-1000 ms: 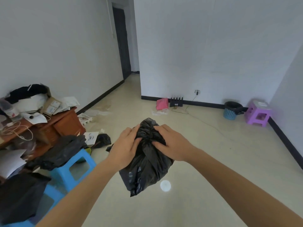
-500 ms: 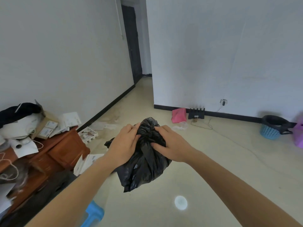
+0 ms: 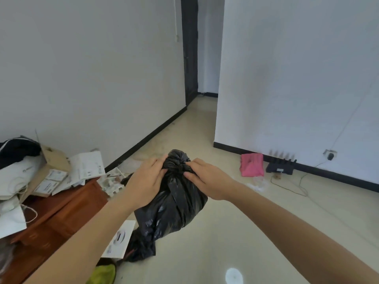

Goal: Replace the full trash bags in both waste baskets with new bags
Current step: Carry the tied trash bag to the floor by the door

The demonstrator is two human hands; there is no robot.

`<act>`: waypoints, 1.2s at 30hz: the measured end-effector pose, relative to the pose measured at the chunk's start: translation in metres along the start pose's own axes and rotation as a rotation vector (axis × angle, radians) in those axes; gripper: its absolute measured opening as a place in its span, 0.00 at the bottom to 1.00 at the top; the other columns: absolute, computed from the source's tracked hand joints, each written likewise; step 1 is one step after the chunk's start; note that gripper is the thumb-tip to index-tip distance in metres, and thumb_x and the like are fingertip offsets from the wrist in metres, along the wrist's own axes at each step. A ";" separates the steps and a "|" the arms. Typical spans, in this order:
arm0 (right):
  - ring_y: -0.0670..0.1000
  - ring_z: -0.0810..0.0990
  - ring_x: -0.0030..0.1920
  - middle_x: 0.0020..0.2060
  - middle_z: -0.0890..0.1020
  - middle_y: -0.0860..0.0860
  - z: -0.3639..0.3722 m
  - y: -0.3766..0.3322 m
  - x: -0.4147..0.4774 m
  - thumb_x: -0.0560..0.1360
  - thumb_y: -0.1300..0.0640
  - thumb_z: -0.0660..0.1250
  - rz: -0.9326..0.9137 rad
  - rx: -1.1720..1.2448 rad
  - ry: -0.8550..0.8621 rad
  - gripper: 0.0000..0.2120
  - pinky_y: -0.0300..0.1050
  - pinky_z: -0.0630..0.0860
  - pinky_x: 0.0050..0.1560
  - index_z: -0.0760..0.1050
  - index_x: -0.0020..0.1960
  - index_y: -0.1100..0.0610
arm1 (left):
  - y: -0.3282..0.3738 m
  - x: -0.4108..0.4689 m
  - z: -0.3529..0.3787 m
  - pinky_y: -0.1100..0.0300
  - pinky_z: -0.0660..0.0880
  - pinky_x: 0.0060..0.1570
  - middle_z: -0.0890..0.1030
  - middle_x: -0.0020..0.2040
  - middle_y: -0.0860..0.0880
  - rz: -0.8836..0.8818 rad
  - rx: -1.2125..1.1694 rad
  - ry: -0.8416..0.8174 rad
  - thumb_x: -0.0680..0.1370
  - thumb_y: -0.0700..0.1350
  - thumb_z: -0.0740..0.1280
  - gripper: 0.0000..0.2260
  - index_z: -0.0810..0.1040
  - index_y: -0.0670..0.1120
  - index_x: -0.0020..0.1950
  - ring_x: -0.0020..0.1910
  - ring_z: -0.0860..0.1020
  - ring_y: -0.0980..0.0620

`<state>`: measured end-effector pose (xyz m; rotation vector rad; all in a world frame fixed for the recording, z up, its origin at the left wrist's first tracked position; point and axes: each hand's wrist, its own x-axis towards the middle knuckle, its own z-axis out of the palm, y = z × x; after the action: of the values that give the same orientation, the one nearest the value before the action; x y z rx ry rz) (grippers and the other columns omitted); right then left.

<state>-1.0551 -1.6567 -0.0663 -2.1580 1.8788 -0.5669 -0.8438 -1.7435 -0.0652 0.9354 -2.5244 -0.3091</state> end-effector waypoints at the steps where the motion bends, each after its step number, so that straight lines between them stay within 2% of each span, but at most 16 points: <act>1: 0.51 0.75 0.56 0.56 0.74 0.49 -0.006 0.011 0.027 0.84 0.44 0.50 0.008 0.005 0.008 0.20 0.49 0.73 0.61 0.69 0.69 0.52 | -0.013 0.028 -0.001 0.50 0.72 0.61 0.75 0.60 0.48 0.002 -0.007 0.003 0.81 0.53 0.51 0.23 0.67 0.45 0.73 0.59 0.73 0.49; 5: 0.51 0.76 0.58 0.58 0.75 0.49 -0.020 0.074 0.121 0.84 0.44 0.49 0.068 0.046 0.077 0.21 0.48 0.72 0.63 0.69 0.70 0.52 | -0.059 0.136 0.011 0.61 0.65 0.56 0.73 0.57 0.53 0.032 -0.050 -0.025 0.83 0.50 0.53 0.19 0.68 0.46 0.72 0.59 0.71 0.52; 11: 0.48 0.76 0.57 0.55 0.74 0.46 -0.015 0.205 0.262 0.84 0.44 0.50 0.093 0.083 0.110 0.19 0.45 0.72 0.61 0.70 0.68 0.50 | -0.137 0.305 0.076 0.58 0.68 0.63 0.74 0.59 0.51 0.070 -0.069 -0.089 0.84 0.50 0.52 0.19 0.66 0.48 0.74 0.61 0.71 0.53; 14: 0.47 0.75 0.56 0.55 0.75 0.46 -0.016 0.272 0.340 0.84 0.43 0.50 0.088 0.115 0.114 0.19 0.47 0.73 0.61 0.71 0.68 0.49 | -0.171 0.391 0.101 0.68 0.62 0.63 0.72 0.63 0.54 0.052 -0.096 -0.104 0.84 0.47 0.55 0.18 0.65 0.48 0.74 0.62 0.68 0.60; 16: 0.48 0.75 0.56 0.55 0.76 0.47 -0.026 0.312 0.398 0.84 0.44 0.51 0.093 0.134 0.092 0.18 0.48 0.73 0.62 0.72 0.67 0.49 | -0.194 0.450 0.111 0.79 0.58 0.59 0.71 0.63 0.56 0.010 -0.139 -0.111 0.84 0.45 0.57 0.18 0.64 0.48 0.74 0.59 0.65 0.66; 17: 0.48 0.76 0.56 0.55 0.76 0.47 -0.033 0.329 0.427 0.84 0.44 0.51 0.090 0.135 0.074 0.18 0.48 0.73 0.62 0.72 0.67 0.49 | -0.206 0.478 0.115 0.81 0.57 0.57 0.71 0.62 0.57 -0.014 -0.160 -0.112 0.83 0.45 0.58 0.18 0.64 0.48 0.74 0.58 0.65 0.67; 19: 0.48 0.76 0.56 0.56 0.77 0.48 -0.048 0.360 0.488 0.84 0.44 0.52 0.077 0.123 0.043 0.19 0.49 0.73 0.62 0.72 0.67 0.49 | -0.232 0.534 0.119 0.79 0.62 0.54 0.72 0.61 0.58 -0.082 -0.171 -0.108 0.83 0.47 0.58 0.17 0.65 0.50 0.73 0.57 0.68 0.65; 23: 0.48 0.77 0.57 0.58 0.78 0.47 -0.068 0.408 0.602 0.83 0.43 0.53 0.050 0.127 0.024 0.18 0.48 0.74 0.62 0.72 0.67 0.49 | -0.295 0.627 0.124 0.65 0.68 0.54 0.74 0.60 0.57 -0.173 -0.174 -0.095 0.83 0.51 0.58 0.14 0.67 0.51 0.67 0.58 0.73 0.60; 28: 0.50 0.77 0.56 0.56 0.79 0.50 -0.067 0.470 0.743 0.84 0.47 0.56 -0.013 0.124 -0.017 0.17 0.44 0.72 0.61 0.74 0.66 0.53 | -0.390 0.744 0.149 0.64 0.68 0.48 0.75 0.53 0.57 -0.200 -0.126 -0.091 0.83 0.51 0.58 0.09 0.68 0.53 0.61 0.53 0.74 0.57; 33: 0.50 0.77 0.58 0.59 0.80 0.52 -0.065 0.543 0.894 0.84 0.50 0.58 0.024 0.165 0.035 0.16 0.38 0.69 0.59 0.75 0.66 0.55 | -0.491 0.887 0.179 0.55 0.73 0.51 0.77 0.55 0.52 -0.182 -0.114 -0.066 0.83 0.52 0.57 0.11 0.69 0.50 0.63 0.53 0.75 0.53; 36: 0.51 0.77 0.56 0.57 0.80 0.52 -0.078 0.581 0.972 0.83 0.50 0.60 0.047 0.181 0.055 0.16 0.42 0.71 0.59 0.75 0.66 0.55 | -0.534 0.977 0.181 0.52 0.73 0.54 0.78 0.57 0.50 -0.158 -0.125 -0.076 0.83 0.52 0.57 0.10 0.68 0.51 0.63 0.55 0.76 0.51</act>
<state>-1.5070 -2.6975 -0.0986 -1.9982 1.8229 -0.7619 -1.2911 -2.7782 -0.1027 1.0940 -2.4699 -0.5537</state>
